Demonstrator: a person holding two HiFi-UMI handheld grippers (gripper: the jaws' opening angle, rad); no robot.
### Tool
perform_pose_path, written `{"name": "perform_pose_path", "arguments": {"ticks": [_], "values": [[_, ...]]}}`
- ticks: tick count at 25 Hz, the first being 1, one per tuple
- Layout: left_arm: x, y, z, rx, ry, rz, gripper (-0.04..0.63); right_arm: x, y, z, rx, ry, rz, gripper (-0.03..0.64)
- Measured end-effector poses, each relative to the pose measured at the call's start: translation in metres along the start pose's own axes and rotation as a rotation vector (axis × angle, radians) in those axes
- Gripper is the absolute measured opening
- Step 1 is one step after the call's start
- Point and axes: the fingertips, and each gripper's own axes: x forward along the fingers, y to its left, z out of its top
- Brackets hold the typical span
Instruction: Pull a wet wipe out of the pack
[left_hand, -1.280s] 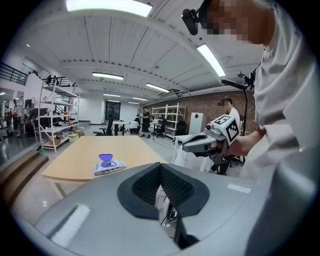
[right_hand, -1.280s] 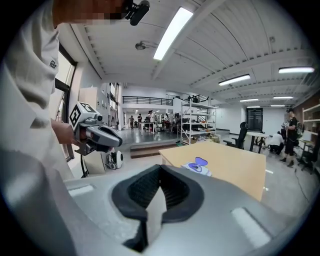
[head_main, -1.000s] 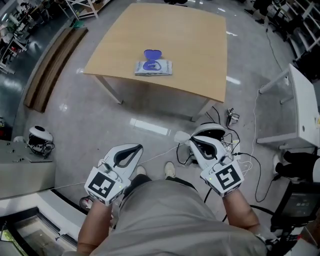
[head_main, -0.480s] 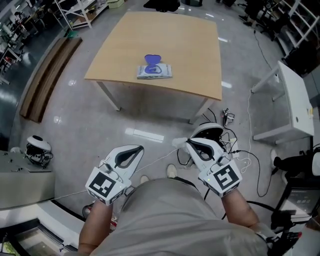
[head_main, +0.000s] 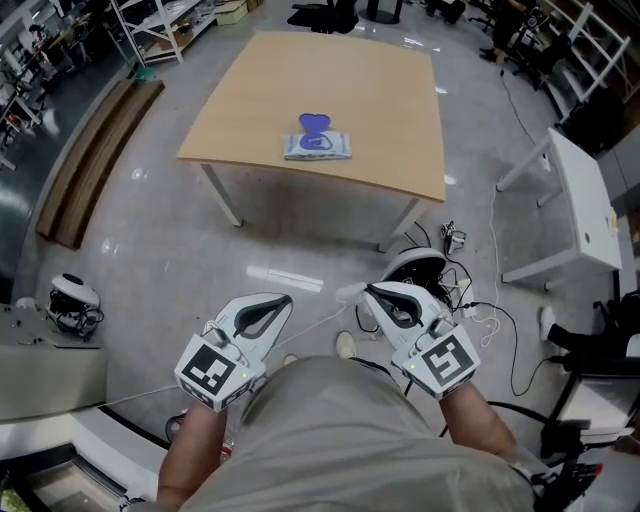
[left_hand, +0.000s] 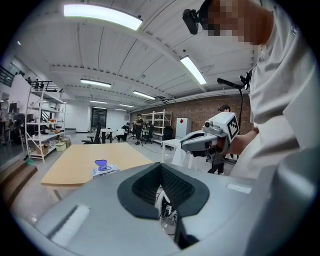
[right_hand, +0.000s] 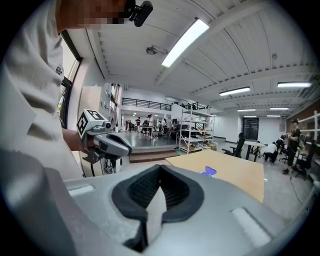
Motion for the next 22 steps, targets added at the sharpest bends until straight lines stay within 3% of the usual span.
{"name": "perform_pose_path", "arguments": {"ticks": [11,22], "values": [[-0.013,-0.002,-0.009,-0.006,-0.002,-0.019,0.005,0.004,0.023,0.005,-0.038,0.002,0.006,0.003],[0.002,0.008,-0.01,-0.007,0.008,-0.028,0.005,0.011,0.011,0.003,-0.035,0.01,0.005,0.003]]}}
